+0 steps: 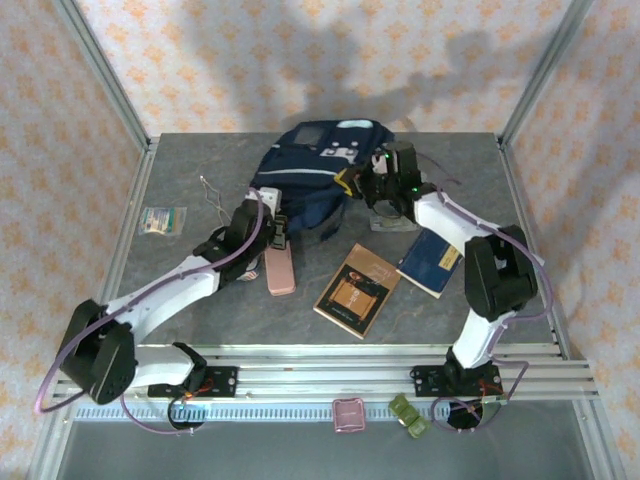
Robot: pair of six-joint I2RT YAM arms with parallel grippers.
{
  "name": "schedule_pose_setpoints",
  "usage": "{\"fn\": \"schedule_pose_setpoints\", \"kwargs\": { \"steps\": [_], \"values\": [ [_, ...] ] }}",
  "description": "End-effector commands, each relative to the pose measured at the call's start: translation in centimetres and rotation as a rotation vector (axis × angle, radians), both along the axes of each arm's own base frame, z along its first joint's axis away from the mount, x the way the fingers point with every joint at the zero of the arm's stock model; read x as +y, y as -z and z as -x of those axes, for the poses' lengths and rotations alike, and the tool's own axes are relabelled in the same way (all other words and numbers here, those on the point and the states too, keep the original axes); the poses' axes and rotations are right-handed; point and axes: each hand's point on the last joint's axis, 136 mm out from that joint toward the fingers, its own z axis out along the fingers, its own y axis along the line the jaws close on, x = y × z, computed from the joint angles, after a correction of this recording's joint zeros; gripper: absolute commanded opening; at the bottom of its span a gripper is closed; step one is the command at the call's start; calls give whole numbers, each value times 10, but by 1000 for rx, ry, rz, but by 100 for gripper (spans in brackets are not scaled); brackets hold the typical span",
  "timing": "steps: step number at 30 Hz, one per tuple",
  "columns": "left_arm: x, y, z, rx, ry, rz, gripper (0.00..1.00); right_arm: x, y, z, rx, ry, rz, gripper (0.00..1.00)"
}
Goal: Pack books, pencil case, and school supplies into a backpack
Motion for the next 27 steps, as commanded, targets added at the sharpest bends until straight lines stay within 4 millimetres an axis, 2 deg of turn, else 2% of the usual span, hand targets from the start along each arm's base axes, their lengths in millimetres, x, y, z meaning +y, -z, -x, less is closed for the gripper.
{"fn": "schedule_pose_setpoints", "kwargs": {
  "steps": [1, 4, 6, 7, 9, 11, 12, 14, 17, 18, 22, 25, 27],
  "values": [
    [-5, -4, 8, -5, 15, 17, 0, -41, -11, -40, -101, 132, 57, 0],
    [-30, -3, 8, -5, 63, 47, 0, -75, 2, -60, -63, 205, 64, 0],
    [-58, -2, 7, -7, 116, 59, 0, -99, 19, -75, -29, 258, 118, 0],
    [-71, -1, 7, -8, 138, 63, 0, -107, 28, -81, -6, 271, 145, 5],
    [-100, 2, 3, -1, 176, 78, 0, -120, 45, -87, 46, 287, 194, 30],
    [-122, 8, -5, 8, 191, 86, 0, -127, 56, -81, 87, 299, 245, 48],
    [-131, 12, -9, 10, 196, 87, 0, -130, 59, -74, 102, 302, 261, 55],
    [-145, 19, -16, 18, 205, 91, 0, -133, 65, -54, 126, 303, 271, 59],
    [-162, 24, -22, 33, 230, 86, 0, -140, 75, -18, 161, 296, 300, 61],
    [-166, 25, -23, 36, 238, 82, 0, -139, 78, 0, 170, 290, 295, 61],
    [-176, 30, -20, 49, 268, 75, 0, -126, 80, 54, 187, 259, 210, 62],
    [-183, 35, -15, 60, 290, 71, 0, -109, 75, 75, 171, 243, 165, 65],
    [-188, 38, -10, 68, 307, 59, 0, -102, 71, 74, 150, 241, 151, 65]
  ]
}}
